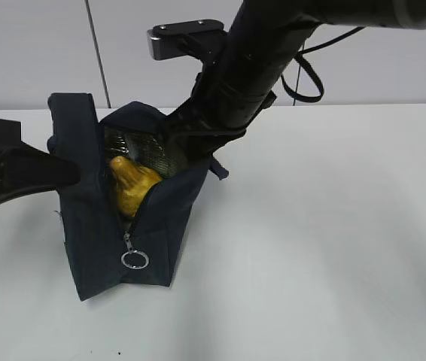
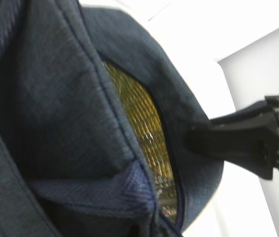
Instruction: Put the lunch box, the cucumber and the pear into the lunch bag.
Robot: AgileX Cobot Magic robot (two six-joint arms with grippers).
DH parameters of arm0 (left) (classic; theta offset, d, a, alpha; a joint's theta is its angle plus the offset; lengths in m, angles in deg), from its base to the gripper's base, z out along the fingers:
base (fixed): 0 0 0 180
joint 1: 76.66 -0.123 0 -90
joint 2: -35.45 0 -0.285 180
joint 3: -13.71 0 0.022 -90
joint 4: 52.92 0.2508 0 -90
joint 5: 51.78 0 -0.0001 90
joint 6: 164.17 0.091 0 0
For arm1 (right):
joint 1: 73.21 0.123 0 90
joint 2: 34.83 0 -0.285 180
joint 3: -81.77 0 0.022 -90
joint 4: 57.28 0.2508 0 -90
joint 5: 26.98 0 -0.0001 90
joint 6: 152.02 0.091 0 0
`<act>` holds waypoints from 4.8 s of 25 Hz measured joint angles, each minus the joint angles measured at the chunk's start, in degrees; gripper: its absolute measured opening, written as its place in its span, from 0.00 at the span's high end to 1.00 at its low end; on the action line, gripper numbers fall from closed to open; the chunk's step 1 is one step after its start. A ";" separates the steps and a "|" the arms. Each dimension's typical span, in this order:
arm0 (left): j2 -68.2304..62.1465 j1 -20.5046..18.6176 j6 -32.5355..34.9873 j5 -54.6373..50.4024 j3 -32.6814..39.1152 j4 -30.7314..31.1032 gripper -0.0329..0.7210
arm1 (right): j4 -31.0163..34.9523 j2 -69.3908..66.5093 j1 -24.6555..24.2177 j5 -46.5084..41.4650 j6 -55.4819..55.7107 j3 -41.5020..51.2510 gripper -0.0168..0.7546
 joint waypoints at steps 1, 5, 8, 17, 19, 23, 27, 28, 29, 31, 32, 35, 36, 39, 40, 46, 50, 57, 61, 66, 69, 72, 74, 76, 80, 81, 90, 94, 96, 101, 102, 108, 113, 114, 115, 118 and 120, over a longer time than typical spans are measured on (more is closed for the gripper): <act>0.00 0.06 0.07 0.06 -0.67 -0.06 0.98 | -1.63 0.39 0.00 -1.01 0.65 0.00 0.94; -0.49 1.20 0.24 0.69 -3.82 0.12 0.98 | -9.03 2.77 0.00 -5.63 5.10 0.00 0.94; -2.38 3.99 0.24 0.81 -6.96 0.12 0.98 | -13.78 4.44 0.00 -8.50 7.67 0.00 0.94; -13.73 12.54 0.38 0.25 -13.27 -0.90 0.98 | -22.74 6.33 0.00 -15.71 13.86 -0.02 0.94; -15.12 12.65 0.41 0.25 -13.72 -1.24 0.98 | -23.02 6.43 -0.05 -15.82 14.39 0.53 0.94; -15.42 12.65 0.41 0.31 -13.77 -1.13 0.98 | -21.46 6.65 -0.05 -12.69 14.60 3.41 0.94; -15.42 12.65 0.41 1.31 -13.77 -0.66 0.98 | -20.13 6.86 -0.05 -9.82 14.60 4.70 0.94; -15.42 12.65 0.41 1.44 -13.77 -0.36 0.98 | -20.13 6.86 -0.05 -9.32 14.60 4.70 0.94; -15.42 12.65 0.41 1.59 -13.77 -0.23 0.98 | -20.04 6.86 -0.05 -8.99 14.64 4.79 0.93; -15.42 12.65 0.41 1.73 -13.77 -0.12 0.98 | -20.04 6.86 -0.05 -7.77 14.64 4.79 0.89; -15.42 12.65 0.41 1.67 -13.77 -0.10 0.98 | -20.04 6.86 -0.05 -7.15 14.73 4.79 0.84; -15.42 12.65 0.41 1.40 -13.77 0.14 0.98 | -20.04 6.86 -0.05 -6.31 14.73 4.79 0.61; -15.42 12.65 0.41 1.40 -13.77 0.19 0.98 | -20.04 6.89 -0.05 -6.16 14.73 4.79 0.52; -15.42 12.65 0.41 1.40 -13.77 0.25 0.98 | -20.04 6.99 -0.05 -5.78 14.62 4.79 0.34; -15.42 12.65 0.41 1.40 -13.77 0.25 0.98 | -20.04 6.99 -0.05 -5.78 14.51 4.79 0.31; -15.42 12.65 0.41 1.40 -13.77 0.25 0.98 | -17.03 8.45 -0.05 -7.05 12.41 4.79 0.38; -15.42 12.65 0.41 1.40 -13.77 -0.37 0.98 | -15.55 12.38 -0.05 -7.67 11.43 5.21 0.47; -15.42 12.65 0.41 0.86 -13.77 -2.36 0.98 | -10.32 23.59 -0.13 -7.90 8.59 13.72 0.51; -15.42 12.65 0.41 0.86 -13.77 -2.75 0.98 | -3.05 31.52 -0.13 -2.60 7.11 24.03 0.51; -16.13 12.84 0.41 0.66 -13.77 -4.20 0.98 | 6.16 38.73 -0.13 3.63 2.77 36.09 0.51; -17.24 14.23 0.41 0.66 -13.77 -6.02 0.98 | 13.22 39.63 -0.13 6.43 -2.69 41.96 0.52; -18.60 15.74 0.41 0.66 -13.77 -7.31 0.98 | 22.76 39.63 -0.13 9.79 -11.54 47.15 0.53; -18.95 16.01 0.44 0.73 -13.77 -7.53 0.98 | 29.58 39.63 -0.13 11.31 -17.59 49.59 0.54; -18.96 16.01 0.44 0.78 -13.77 -7.86 0.98 | 35.63 39.63 -0.13 12.22 -23.43 52.08 0.56; -18.96 16.01 0.44 0.79 -13.77 -8.34 0.98 | 46.41 39.63 -0.13 13.29 -34.84 56.59 0.63; -19.00 16.01 0.44 0.79 -13.77 -8.40 0.98 | 47.11 39.63 -0.13 13.60 -36.52 57.33 0.65; -19.07 16.01 4.13 0.79 -13.77 -8.29 0.90 | 46.10 39.63 -0.13 14.69 -40.60 57.90 0.66; -17.54 16.01 8.95 1.06 -13.77 -6.23 0.71 | 45.97 39.63 -0.13 14.47 -40.70 57.90 0.66; -16.38 16.01 10.76 1.06 -13.79 -4.15 0.61 | 45.97 39.63 -0.13 14.34 -40.70 57.90 0.66; -15.35 16.01 11.84 0.48 -13.79 5.29 0.54 | 45.74 39.63 -0.13 14.12 -40.82 57.90 0.66; -15.31 16.01 11.88 0.35 -13.79 7.45 0.54 | 45.56 39.63 -0.13 14.12 -40.82 57.90 0.66; -15.29 16.01 12.06 1.43 -13.79 10.38 0.56 | 42.64 39.51 -0.13 14.79 -41.04 57.90 0.66; -15.29 16.01 12.06 2.44 -13.79 10.21 0.56 | 41.82 38.48 -0.13 15.26 -41.16 57.90 0.66; -15.29 16.01 12.06 2.44 -13.79 9.87 0.56 | 41.82 38.48 -0.13 15.26 -41.16 57.90 0.66; -15.29 16.01 12.06 2.44 -13.79 9.48 0.56 | 41.82 38.48 -0.13 15.26 -41.19 57.90 0.66; -15.29 16.01 12.14 2.80 -13.79 7.88 0.56 | 41.82 38.45 -0.13 15.41 -41.19 57.90 0.66; -15.29 16.01 12.19 3.84 -13.79 7.26 0.57 | 41.82 38.45 -0.13 15.41 -41.19 57.90 0.66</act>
